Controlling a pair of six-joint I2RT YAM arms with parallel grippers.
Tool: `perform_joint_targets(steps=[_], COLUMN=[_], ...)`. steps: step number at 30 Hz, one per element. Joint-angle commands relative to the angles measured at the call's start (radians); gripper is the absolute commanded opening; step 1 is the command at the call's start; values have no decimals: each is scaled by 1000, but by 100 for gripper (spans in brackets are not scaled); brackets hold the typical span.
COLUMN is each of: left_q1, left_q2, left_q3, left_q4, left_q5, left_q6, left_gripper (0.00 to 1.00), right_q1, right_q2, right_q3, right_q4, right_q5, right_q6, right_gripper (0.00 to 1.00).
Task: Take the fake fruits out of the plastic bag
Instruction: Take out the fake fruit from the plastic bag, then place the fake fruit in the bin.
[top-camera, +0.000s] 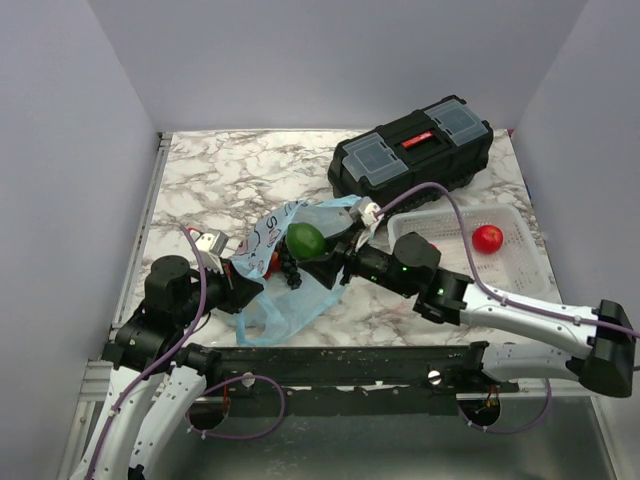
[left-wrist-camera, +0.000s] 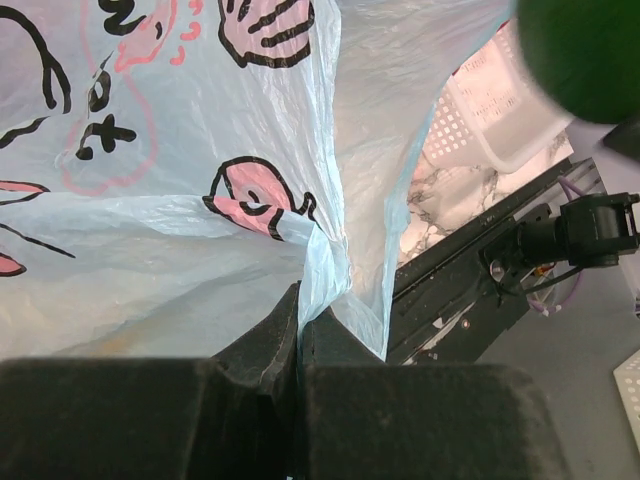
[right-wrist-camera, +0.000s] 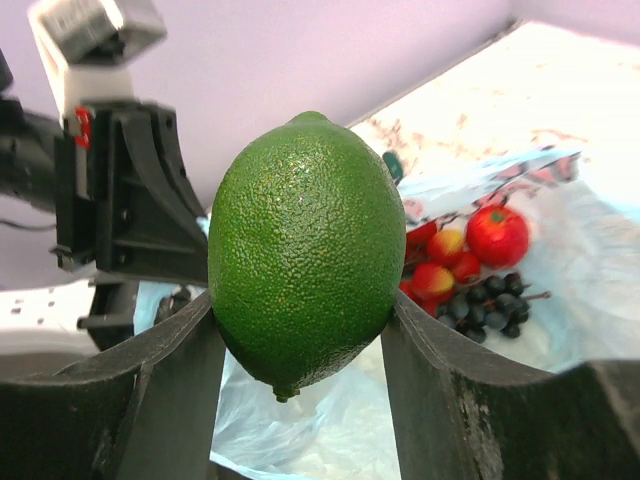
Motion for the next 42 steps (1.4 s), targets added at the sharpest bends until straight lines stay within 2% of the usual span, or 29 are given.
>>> perform_joint_targets(steps=[1, 12, 19, 24, 30, 38, 42], left_q1=[-4, -4, -4, -4, -4, -4, -4], left_q2=[-10, -36, -40, -44, -45, -62, -49], left_q3=[-6, -9, -14, -17, -20, -22, -16], left_q4=[2, 10, 24, 31, 37, 35, 20], left_q5=[-16, -7, 22, 28, 46, 26, -2], left_q6=[2, 6, 14, 14, 18, 13, 5], left_gripper=[0, 0, 0, 0, 0, 0, 0], right_q1=[-1, -1, 0, -5, -82, -487, -590], right_q2=[-86, -236, -379, -373, -350, -239, -203], right_q3=[-21, 12, -20, -23, -64, 0, -10], right_q4=[-47, -103, -101, -107, -190, -618, -775], right_q5=[187, 653, 798, 1116, 1067, 756, 692], right_q6=[-35, -101, -156, -192, -82, 354, 542], right_gripper=[1, 1, 1, 1, 1, 1, 1])
